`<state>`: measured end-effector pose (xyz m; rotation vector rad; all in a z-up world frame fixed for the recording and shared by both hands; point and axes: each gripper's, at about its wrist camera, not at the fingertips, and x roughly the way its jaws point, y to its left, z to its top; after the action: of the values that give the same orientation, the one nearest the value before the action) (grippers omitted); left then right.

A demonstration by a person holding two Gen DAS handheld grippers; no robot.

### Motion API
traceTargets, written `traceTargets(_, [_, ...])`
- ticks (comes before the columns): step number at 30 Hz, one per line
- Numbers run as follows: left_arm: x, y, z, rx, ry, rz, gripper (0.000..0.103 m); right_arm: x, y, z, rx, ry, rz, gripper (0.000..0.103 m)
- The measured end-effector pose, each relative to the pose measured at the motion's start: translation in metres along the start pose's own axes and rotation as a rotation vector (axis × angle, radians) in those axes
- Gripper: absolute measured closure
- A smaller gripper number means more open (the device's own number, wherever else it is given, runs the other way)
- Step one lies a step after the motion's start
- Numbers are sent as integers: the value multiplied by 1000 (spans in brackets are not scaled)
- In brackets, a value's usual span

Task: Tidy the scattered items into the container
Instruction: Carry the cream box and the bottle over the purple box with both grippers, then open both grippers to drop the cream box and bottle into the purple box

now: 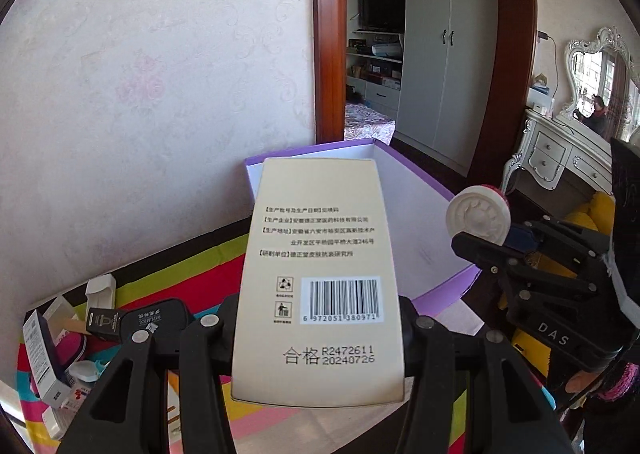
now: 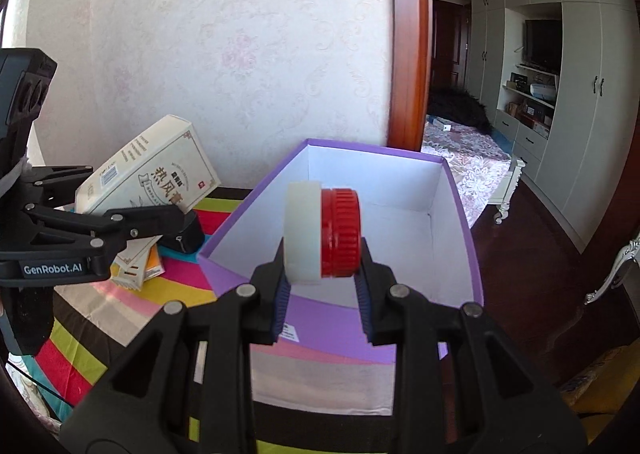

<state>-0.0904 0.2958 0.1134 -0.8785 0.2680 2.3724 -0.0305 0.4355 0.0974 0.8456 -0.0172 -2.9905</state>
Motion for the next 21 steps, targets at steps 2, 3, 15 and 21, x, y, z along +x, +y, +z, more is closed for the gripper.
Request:
traceTargets(2, [10,-3,8,-4,15,-19,51,8,-12,3,23,10,-14,71])
traceTargets(3, [15,-4,11,-7,21,-26,51,10,-16,4,31,14,-20,71])
traceTargets(15, [68,-8,28,-56,91,-8,51,41,-41,8,61,67,-65,71])
traceTargets(21, [82,-6,26,-58,117,10,50,54,-46,8,81,97,-79,71])
